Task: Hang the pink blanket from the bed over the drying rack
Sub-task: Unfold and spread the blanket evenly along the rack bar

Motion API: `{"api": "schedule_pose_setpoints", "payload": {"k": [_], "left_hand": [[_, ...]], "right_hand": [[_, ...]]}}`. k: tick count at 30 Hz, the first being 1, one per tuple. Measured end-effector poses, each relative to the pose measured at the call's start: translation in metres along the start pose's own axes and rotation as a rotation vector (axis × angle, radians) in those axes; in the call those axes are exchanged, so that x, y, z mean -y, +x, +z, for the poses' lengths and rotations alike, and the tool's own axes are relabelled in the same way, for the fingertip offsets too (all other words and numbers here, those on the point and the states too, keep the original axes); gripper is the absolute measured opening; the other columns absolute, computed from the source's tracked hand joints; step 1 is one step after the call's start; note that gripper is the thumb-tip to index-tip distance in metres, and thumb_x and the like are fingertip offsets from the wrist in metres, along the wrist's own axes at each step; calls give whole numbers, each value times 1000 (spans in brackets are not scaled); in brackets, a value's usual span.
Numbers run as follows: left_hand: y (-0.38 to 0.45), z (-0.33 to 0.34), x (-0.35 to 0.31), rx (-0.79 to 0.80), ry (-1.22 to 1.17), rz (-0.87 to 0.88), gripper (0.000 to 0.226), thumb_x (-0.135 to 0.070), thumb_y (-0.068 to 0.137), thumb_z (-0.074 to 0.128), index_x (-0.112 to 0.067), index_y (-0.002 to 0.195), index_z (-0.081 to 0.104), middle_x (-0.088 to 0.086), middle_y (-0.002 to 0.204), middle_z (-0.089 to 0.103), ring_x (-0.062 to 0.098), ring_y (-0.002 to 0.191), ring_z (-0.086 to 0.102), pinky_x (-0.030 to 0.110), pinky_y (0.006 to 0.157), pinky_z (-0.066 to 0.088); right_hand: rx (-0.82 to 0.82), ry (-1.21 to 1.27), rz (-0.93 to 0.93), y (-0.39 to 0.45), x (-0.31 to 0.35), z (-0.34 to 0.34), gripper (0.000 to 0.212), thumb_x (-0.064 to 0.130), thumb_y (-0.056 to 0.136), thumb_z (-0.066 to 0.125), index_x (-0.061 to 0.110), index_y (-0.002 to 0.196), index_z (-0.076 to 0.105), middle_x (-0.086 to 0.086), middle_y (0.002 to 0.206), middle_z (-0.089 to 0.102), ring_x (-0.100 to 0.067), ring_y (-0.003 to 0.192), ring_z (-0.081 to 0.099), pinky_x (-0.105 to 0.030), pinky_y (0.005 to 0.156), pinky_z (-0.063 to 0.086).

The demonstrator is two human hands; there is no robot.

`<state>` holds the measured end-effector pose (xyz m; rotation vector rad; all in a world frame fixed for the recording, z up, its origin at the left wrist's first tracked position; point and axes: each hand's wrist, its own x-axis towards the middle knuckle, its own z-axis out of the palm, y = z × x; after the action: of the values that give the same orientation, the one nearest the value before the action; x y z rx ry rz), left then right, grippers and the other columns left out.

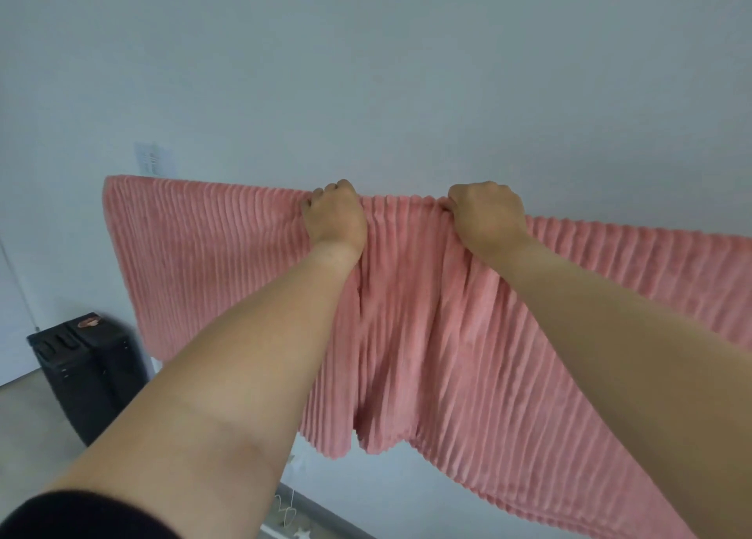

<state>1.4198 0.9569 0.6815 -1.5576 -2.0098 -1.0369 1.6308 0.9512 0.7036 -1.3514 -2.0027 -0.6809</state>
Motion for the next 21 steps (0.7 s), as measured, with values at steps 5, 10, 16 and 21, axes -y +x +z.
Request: {"api": "schedule_pose_setpoints", "payload": {"k": [5,10,16,21], "left_hand": [[0,6,-12,24,-66,-102,39,-24,100,31,-2,110,62,19,116,66,39,121,50,53,105,38],[2,11,-15,72,17,-174,41,-28,98,36,-5,123,60,16,132,58,39,136,38,55,114,27],[-26,7,-74,-80,-39,74,36,-24,92,39,-7,108,66,15,111,66,34,113,56,50,115,28],[-63,11,-145,-117,-163,380,40,-29,94,37,-10,83,71,11,84,71,35,85,64,42,89,42]], "right_hand": [[-30,-23,35,-21,-53,-12,38,33,103,47,5,83,64,-20,86,68,-40,81,62,-35,63,35],[-79,-30,115,-45,-113,-27,38,31,101,49,5,76,61,-21,80,66,-40,73,58,-39,64,42],[-76,37,135,-51,-110,-38,35,35,100,45,12,78,59,-17,86,67,-39,81,61,-36,66,37],[4,72,52,-53,-97,-37,42,40,101,43,14,68,50,-10,75,61,-34,76,60,-34,63,38]]}}
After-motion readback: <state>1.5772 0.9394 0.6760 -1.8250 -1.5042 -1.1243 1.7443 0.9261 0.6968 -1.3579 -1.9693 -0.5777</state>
